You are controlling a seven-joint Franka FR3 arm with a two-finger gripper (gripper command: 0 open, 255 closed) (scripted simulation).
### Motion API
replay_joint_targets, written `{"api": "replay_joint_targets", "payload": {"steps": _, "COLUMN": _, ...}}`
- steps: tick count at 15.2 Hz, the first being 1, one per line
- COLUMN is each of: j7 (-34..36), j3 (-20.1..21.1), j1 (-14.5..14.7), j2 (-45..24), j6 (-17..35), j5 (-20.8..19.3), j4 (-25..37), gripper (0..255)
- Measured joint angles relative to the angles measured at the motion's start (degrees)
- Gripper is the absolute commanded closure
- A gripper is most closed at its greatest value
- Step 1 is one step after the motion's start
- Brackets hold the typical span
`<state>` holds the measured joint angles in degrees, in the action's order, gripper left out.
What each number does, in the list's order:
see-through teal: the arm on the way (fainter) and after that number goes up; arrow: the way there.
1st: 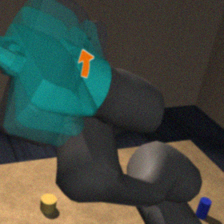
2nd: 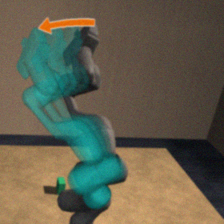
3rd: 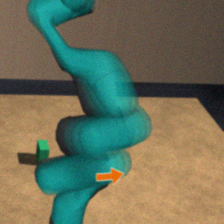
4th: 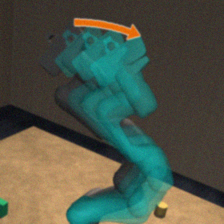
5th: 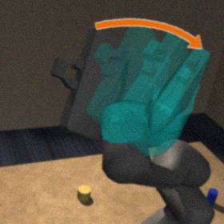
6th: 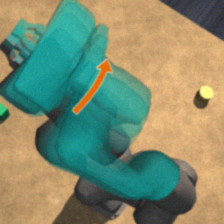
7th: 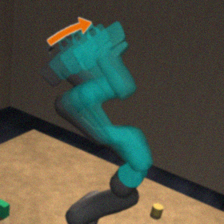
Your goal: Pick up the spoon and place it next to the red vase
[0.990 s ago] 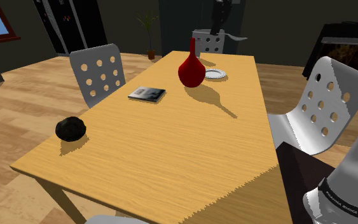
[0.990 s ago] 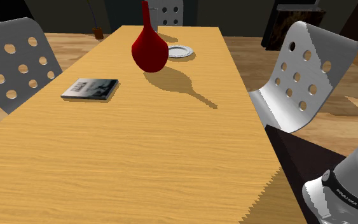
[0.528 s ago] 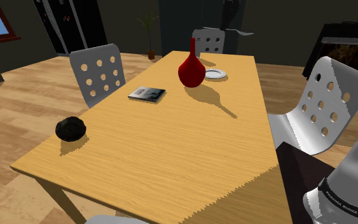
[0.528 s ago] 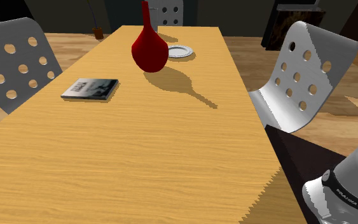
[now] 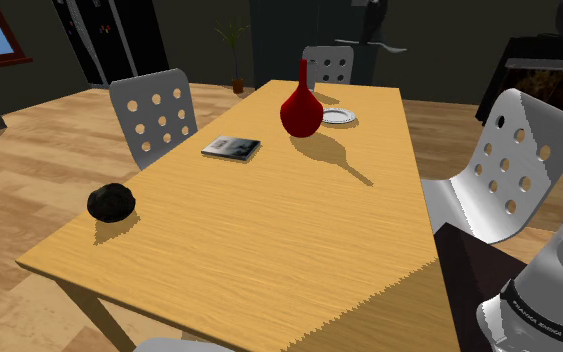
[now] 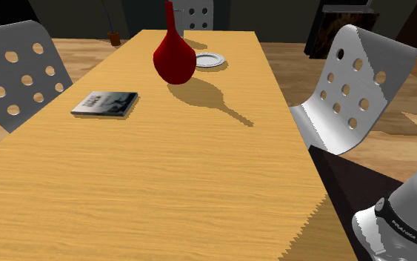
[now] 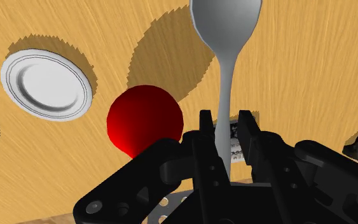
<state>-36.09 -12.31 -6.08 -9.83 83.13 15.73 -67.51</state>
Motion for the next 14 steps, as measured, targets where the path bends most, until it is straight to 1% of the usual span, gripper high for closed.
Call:
{"api": "replay_joint_targets", "payload": {"steps": 2, "j7": -1.9, "j3": -0.8, "j1": -1.9, "j2": -3.6, "j6": -1.9, "j5": 1.3, "j4": 4.9, "gripper": 255}}
{"api": "replay_joint_targets", "payload": {"steps": 3, "j7": -3.5, "j3": -1.6, "j1": -4.3, "j2": -7.7, "j6": -4.5, "j5": 2.8, "j4": 11.2, "gripper": 255}}
{"api": "replay_joint_targets", "payload": {"steps": 4, "j7": -4.1, "j3": -1.8, "j1": -5.1, "j2": -9.1, "j6": -5.1, "j5": 3.3, "j4": 12.9, "gripper": 255}}
{"api": "replay_joint_targets", "payload": {"steps": 6, "j7": -4.9, "j3": -1.9, "j1": -5.2, "j2": -8.9, "j6": -4.0, "j5": 3.2, "j4": 11.3, "gripper": 255}}
{"api": "replay_joint_targets", "payload": {"steps": 10, "j7": -5.8, "j3": -1.9, "j1": -4.1, "j2": -5.9, "j6": 0.7, "j5": 2.2, "j4": 3.6, "gripper": 255}}
{"api": "replay_joint_targets", "payload": {"steps": 14, "j7": -6.5, "j3": -1.9, "j1": -3.4, "j2": -4.1, "j6": 4.7, "j5": 1.6, "j4": -2.2, "gripper": 255}}
